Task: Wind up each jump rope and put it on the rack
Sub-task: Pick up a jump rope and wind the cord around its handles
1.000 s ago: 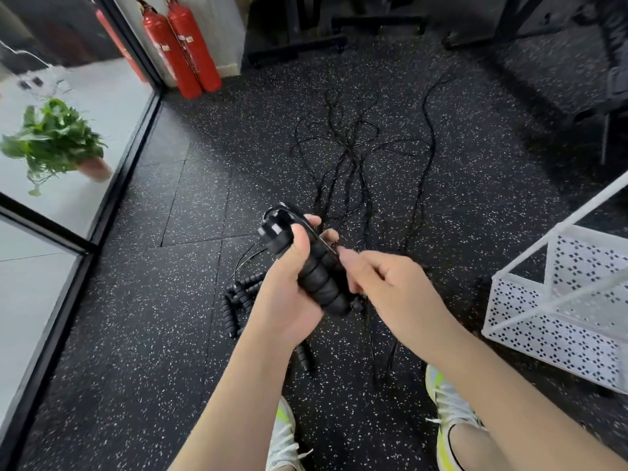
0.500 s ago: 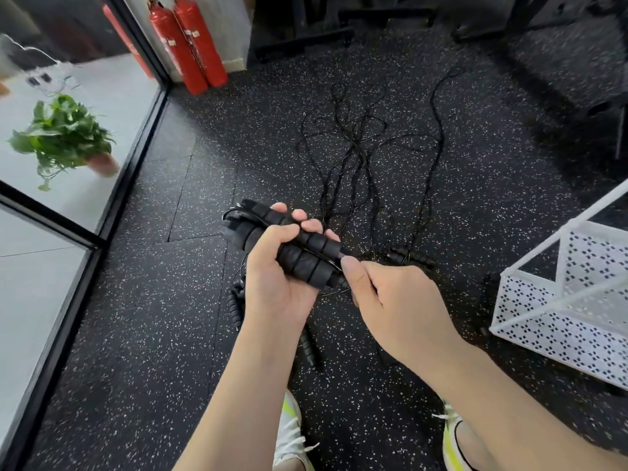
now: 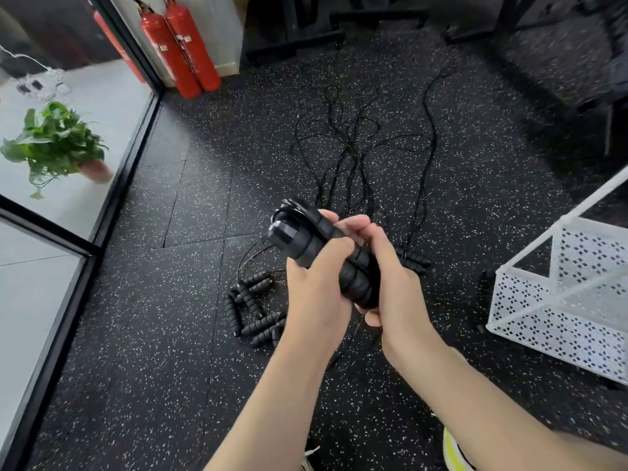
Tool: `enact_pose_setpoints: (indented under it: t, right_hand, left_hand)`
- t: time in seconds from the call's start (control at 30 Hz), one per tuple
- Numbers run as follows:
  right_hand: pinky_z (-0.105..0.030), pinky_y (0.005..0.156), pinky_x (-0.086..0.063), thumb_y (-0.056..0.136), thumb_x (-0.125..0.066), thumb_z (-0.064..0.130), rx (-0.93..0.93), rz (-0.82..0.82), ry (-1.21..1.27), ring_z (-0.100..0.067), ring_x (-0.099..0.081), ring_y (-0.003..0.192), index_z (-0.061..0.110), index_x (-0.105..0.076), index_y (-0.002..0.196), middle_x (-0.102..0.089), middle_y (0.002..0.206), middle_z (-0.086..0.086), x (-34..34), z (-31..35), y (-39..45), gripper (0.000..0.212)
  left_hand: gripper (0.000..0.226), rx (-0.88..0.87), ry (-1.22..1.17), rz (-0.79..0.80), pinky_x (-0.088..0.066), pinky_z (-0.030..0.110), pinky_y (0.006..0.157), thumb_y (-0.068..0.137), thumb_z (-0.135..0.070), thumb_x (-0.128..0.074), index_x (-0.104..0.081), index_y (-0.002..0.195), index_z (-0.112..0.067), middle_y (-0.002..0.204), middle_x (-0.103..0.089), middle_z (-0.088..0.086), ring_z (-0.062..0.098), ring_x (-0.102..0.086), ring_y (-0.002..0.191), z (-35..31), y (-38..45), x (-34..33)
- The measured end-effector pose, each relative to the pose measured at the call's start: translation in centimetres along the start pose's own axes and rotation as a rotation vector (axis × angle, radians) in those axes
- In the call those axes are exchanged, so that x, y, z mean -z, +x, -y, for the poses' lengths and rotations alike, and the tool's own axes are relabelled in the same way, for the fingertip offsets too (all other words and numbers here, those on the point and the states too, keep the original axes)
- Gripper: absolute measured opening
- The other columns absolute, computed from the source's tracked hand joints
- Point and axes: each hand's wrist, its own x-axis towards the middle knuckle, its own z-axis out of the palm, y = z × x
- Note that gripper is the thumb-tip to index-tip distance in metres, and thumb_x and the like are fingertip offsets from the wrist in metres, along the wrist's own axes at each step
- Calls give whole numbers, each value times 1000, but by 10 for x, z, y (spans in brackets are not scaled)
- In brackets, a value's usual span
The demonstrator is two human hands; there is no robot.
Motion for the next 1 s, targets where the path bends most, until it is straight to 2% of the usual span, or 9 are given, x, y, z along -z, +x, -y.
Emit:
enact_pose_setpoints:
  t: [0.1, 0.3, 0.4, 0.53, 0.6, 0.67, 0.8, 0.9, 1.0]
  right_hand:
    - [-24, 42, -24, 88, -63, 63, -12, -11, 100, -16, -38, 48, 5, -76, 92, -50, 68, -9, 3, 0, 1, 59]
    - [-19, 45, -31, 91, -65, 32, 74, -4, 90, -13, -41, 48, 11, -65, 81, -47, 65, -7, 7, 7, 2, 24]
    - [-30, 55, -34, 84, -67, 39, 165, -92, -31, -16, -44, 59, 7, -62, 67, -48, 66, -8, 12, 12, 8, 37]
    - [-19, 39, -27, 91, -63, 37, 352, -233, -298, -15, -31, 43, 15, -41, 49, -36, 48, 2, 27, 29, 15, 53]
    - [-22, 41, -19, 94, -60, 39, 473, -300, -489, -10, -22, 43, 17, -33, 48, -25, 43, 11, 38, 37, 19, 58]
    - [-25, 45, -22, 96, -58, 42, 582, -335, -676, -14, -26, 44, 11, -41, 49, -29, 40, 7, 48, 38, 25, 59]
    - [-37, 53, -32, 94, -54, 51, 712, -339, -957, -21, -41, 46, 9, -47, 53, -41, 42, 1, 48, 21, 31, 58]
    - [-23, 52, -32, 94, -50, 55, 733, -289, -1076, -19, -46, 50, 17, -45, 54, -48, 49, 3, 42, 10, 31, 55]
    - [-18, 47, -31, 93, -55, 56, 638, -178, -1003, -12, -43, 47, 14, -48, 54, -48, 47, 6, 42, 14, 29, 58]
  left_hand:
    - [26, -36, 59, -12, -52, 46, 103, 82, 0, -58, -58, 103, -15, 114, -71, 18, 31, -67, 117, 4, -6, -7]
    - [27, 8, 52, 24, -49, 45, 106, 94, 8, -57, -56, 108, -15, 120, -73, 11, 25, -65, 121, 7, -8, -10]
    - [26, 75, 0, 75, -48, 48, 109, 88, -4, -63, -59, 109, -20, 120, -72, 12, 25, -67, 116, 7, -8, -8]
    - [53, 102, 111, 66, -49, 46, 107, 79, -12, -79, -57, 127, -20, 126, -72, 8, 22, -67, 120, 2, -3, 2]
    - [79, 48, 298, 32, -48, 46, 110, 68, -24, -90, -52, 138, -29, 132, -68, 3, 20, -65, 123, -5, 0, 15]
    - [98, -87, 687, 37, -43, 41, 115, 63, -32, -96, -42, 144, -41, 140, -59, -10, 10, -57, 130, -13, 1, 27]
    - [109, -412, 1572, 284, -21, 34, 119, 57, -53, -93, -32, 148, -47, 148, -41, -23, 3, -34, 141, -5, -3, 41]
    - [79, -465, 1918, 338, -37, 38, 96, 69, -44, -82, -47, 139, -34, 120, -60, -13, 20, -56, 116, 11, -3, 49]
    - [42, -483, 1957, 259, -33, 32, 66, 72, -26, -71, -51, 109, -28, 87, -55, -10, 24, -57, 83, 12, -3, 51]
